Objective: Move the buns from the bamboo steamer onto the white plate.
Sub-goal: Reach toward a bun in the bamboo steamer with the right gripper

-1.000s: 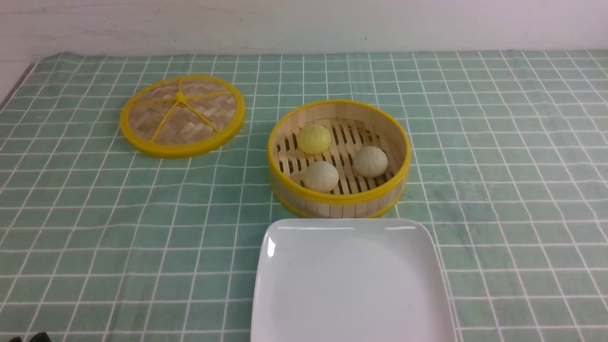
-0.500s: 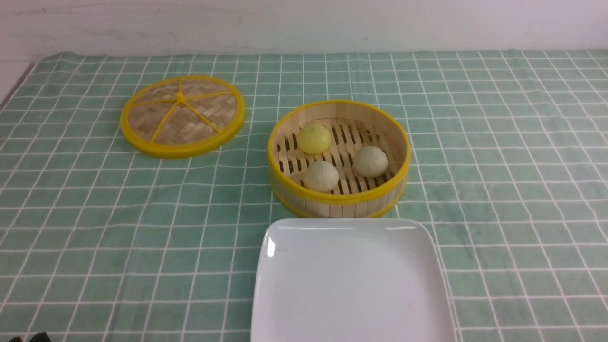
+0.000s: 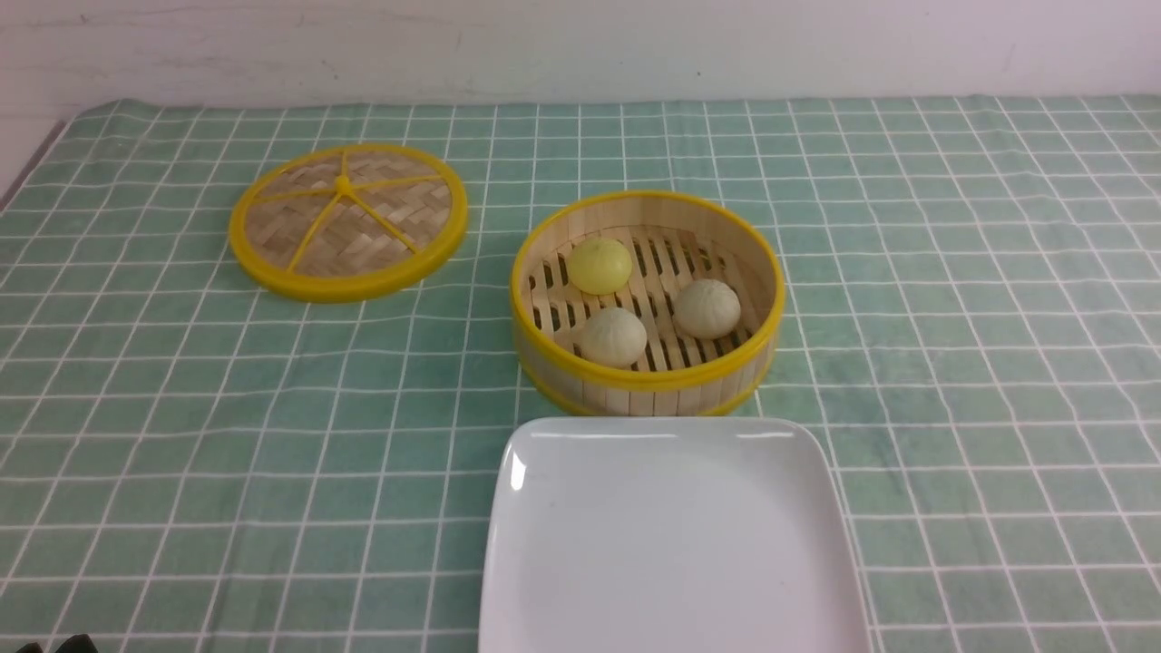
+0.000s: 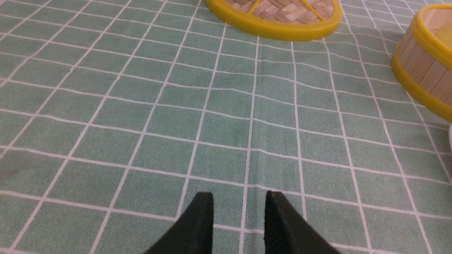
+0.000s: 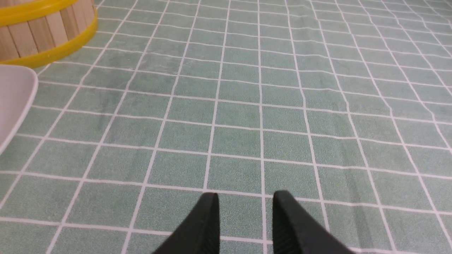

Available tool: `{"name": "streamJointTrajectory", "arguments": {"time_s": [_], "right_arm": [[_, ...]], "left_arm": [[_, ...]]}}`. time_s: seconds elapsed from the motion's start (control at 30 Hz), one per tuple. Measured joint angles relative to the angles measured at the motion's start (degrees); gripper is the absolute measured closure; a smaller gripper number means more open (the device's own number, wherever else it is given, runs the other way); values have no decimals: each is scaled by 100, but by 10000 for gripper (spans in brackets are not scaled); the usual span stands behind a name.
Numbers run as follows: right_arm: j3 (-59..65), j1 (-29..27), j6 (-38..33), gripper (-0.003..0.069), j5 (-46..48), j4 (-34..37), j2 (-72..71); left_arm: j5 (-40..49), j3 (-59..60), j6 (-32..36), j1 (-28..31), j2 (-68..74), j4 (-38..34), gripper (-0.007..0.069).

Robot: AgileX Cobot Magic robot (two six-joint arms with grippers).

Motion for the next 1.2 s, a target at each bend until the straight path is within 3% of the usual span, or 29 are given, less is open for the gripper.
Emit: {"name": "streamJointTrajectory", "arguments": {"time_s": [0.43,0.57,0.6,0.63,0.77,0.93,1.2], "right_arm": [[13,0,173,419,-103,145,0],[72,0,1393,419,-321,1952,0],[72,0,1456,419,-321,1952,0],[83,0,1827,419,-326,2575,0],[83,0,2214,419,-457,3636,0],[83,0,2227,419,-504,3861,0],[18,0,2201,419,-525,4055,0]], "left_arm": [[-20,0,-93,0,0,2,384],[-364,37,-1170,0,0,-1099,384],[-393,37,-1252,0,0,-1191,384],[-623,37,-1836,0,0,-1847,384],[-1192,37,-3142,0,0,-3382,384],[-1513,37,-3483,0,0,-3933,384],[-2304,23,-3216,0,0,-3824,391]]}}
